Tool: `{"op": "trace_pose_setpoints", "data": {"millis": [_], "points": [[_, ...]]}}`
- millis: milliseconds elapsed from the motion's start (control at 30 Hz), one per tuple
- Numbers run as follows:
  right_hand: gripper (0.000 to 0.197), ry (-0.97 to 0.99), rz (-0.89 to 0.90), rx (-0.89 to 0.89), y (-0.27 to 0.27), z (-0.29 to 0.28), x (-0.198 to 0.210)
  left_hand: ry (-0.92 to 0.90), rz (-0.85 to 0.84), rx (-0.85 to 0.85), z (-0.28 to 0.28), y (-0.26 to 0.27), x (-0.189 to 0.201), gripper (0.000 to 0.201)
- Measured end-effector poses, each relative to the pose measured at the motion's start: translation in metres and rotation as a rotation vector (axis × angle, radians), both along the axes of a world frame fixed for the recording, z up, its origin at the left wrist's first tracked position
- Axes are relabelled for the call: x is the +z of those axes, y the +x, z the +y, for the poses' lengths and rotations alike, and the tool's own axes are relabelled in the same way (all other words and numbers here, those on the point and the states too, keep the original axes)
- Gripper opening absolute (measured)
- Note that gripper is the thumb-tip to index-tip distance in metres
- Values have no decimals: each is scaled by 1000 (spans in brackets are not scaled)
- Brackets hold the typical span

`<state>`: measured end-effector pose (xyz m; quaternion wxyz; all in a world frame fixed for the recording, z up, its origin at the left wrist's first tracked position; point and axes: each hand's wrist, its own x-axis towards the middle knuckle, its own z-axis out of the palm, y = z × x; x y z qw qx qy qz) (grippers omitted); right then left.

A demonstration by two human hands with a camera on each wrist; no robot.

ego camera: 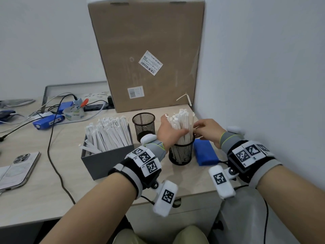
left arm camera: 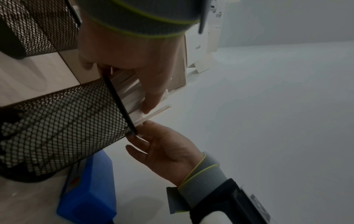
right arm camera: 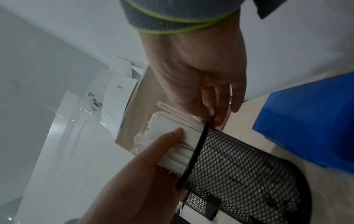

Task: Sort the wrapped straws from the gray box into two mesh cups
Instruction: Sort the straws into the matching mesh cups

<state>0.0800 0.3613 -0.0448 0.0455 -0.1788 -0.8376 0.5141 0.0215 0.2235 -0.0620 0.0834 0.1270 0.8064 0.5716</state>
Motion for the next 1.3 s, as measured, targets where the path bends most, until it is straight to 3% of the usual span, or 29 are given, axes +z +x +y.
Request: {"op": "trace_pose_setpoints", "data": {"millis": [100, 200, 333, 433, 533, 800, 967, 1067, 1133, 1200, 1267, 1300], "points": [[9, 59, 109, -92, 0, 2, 2, 6, 1, -16, 0, -3, -4, 89], [13, 250, 199, -103, 1, -4, 12, 22, 1, -37, -1, -4, -4, 88], [19, 409, 107, -3, 7, -26, 19, 24, -17, -83, -3, -2, 0, 97], [21, 297, 56, 57, 8, -36, 12, 5, -24, -124, -4, -1, 4, 97], [42, 171, 94, 79, 9, -43, 10, -4, -14, -159, -2, 2, 8, 92], [54, 147, 230, 82, 14, -41, 7, -24, 143, -171, 0, 12, 19, 81], [59, 201, 162, 76, 16, -31, 3, -122, 122, -282, -7, 9, 15, 112], [76, 145, 306, 94, 18, -28, 14, -115, 143, -283, -13, 8, 14, 124], [70, 244, 336, 178, 16, -32, 19, -76, 181, -292, -14, 7, 15, 114], [59, 383, 239, 261, 10, -36, 16, -67, 186, -351, -13, 9, 18, 99], [56, 428, 127, 268, 6, -39, 13, -73, 191, -375, -10, 12, 19, 79], [56, 434, 138, 246, 5, -39, 12, -71, 172, -364, -11, 13, 20, 81]]}}
